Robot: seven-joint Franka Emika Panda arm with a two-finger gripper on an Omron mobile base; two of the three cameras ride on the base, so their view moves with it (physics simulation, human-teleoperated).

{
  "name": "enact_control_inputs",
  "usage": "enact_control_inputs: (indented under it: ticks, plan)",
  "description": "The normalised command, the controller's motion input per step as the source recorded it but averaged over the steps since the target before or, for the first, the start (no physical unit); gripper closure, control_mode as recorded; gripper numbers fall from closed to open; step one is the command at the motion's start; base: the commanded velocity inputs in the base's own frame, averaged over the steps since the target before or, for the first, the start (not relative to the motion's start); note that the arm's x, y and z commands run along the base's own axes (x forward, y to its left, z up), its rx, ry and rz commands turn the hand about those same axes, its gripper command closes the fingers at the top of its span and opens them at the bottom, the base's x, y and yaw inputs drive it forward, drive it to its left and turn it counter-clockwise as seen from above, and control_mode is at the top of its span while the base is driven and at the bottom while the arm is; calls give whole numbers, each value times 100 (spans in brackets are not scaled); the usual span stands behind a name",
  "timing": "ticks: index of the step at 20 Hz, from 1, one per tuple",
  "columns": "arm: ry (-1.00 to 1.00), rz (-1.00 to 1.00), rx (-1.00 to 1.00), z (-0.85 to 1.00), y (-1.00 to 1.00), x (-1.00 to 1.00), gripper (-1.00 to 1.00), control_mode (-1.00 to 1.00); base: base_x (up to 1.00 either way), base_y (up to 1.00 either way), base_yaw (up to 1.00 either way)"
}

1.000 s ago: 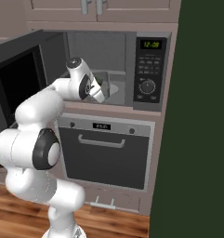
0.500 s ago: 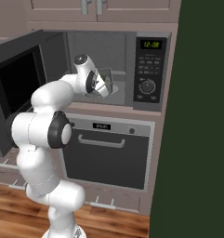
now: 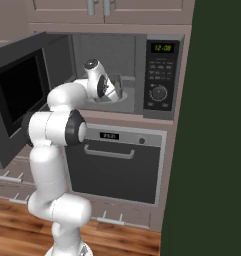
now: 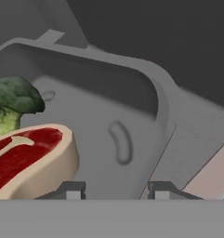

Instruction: Place the tupperware containing the steak and broccoli meal in the microwave. Close the microwave door and press the start button to reheat the meal.

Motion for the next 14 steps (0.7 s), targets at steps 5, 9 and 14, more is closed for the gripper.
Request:
enact_control_inputs:
  ticks: [5,9,14]
  plan:
    - [0,0,0,-29,1,46,100,-100,0,0,0]
    - [0,0,0,-25,11,51,100,-100,0,0,0]
    - [0,0,0,-4,32,45,-100,-100,0,0,0]
